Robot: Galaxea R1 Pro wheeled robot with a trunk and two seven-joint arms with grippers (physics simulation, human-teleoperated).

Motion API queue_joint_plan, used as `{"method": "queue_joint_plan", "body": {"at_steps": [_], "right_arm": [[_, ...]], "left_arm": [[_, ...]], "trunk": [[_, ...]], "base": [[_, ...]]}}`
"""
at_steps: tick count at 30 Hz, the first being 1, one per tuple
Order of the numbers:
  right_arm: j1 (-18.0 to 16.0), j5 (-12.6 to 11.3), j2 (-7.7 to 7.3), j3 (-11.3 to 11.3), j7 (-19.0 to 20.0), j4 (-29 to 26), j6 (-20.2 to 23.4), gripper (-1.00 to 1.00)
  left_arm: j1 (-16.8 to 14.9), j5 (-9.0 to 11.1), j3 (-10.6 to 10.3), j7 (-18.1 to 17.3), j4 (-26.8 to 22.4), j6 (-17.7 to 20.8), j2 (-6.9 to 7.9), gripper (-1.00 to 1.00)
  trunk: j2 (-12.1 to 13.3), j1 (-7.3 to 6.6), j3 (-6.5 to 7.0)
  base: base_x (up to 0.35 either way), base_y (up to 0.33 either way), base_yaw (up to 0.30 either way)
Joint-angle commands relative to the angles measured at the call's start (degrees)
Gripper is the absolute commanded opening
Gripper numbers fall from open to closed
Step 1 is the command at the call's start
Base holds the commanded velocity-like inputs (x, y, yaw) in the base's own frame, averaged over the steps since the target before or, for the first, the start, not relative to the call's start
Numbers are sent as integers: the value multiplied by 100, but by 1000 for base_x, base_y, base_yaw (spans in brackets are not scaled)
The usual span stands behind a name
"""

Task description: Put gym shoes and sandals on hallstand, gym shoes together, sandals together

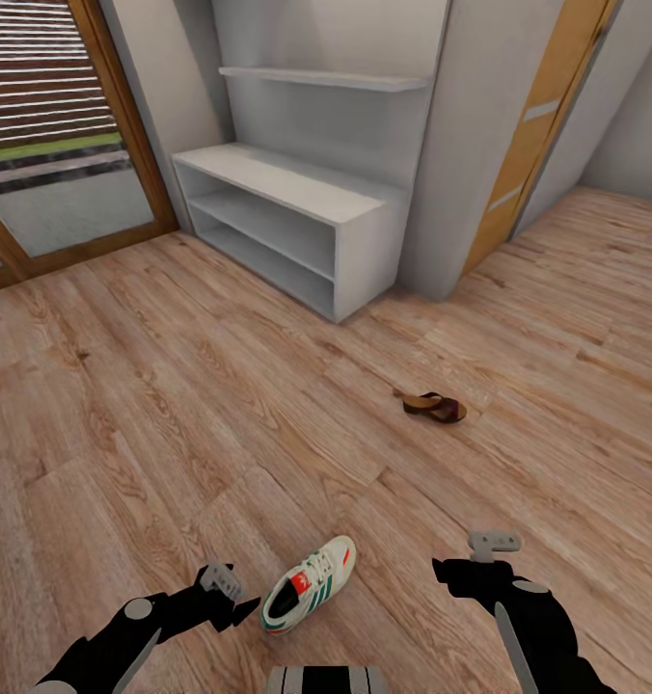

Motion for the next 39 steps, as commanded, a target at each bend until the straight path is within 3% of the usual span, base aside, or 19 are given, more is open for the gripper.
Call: {"method": "queue_joint_plan", "body": {"at_steps": [1,13,30,39], "right_arm": [[-2,-1,-2,-3,3,-7,28,100],[-2,-1,-1,-10,3,-4,28,100],[-2,-1,3,-10,3,-10,27,100],[-2,-1,3,-10,3,-6,28,100]], "left_arm": [[-4,2,-31,7,0,-32,5,100],[-4,3,-41,3,-23,-32,7,100],[-4,3,-41,2,-24,-33,10,100],[-4,3,-41,-1,-24,-31,10,100]], "trunk": [[-2,-1,-5],[-2,-1,-74],[-683,372,-396],[-683,372,-414]], "base": [[0,0,0],[0,0,-106],[0,0,-14],[0,0,-45]]}}
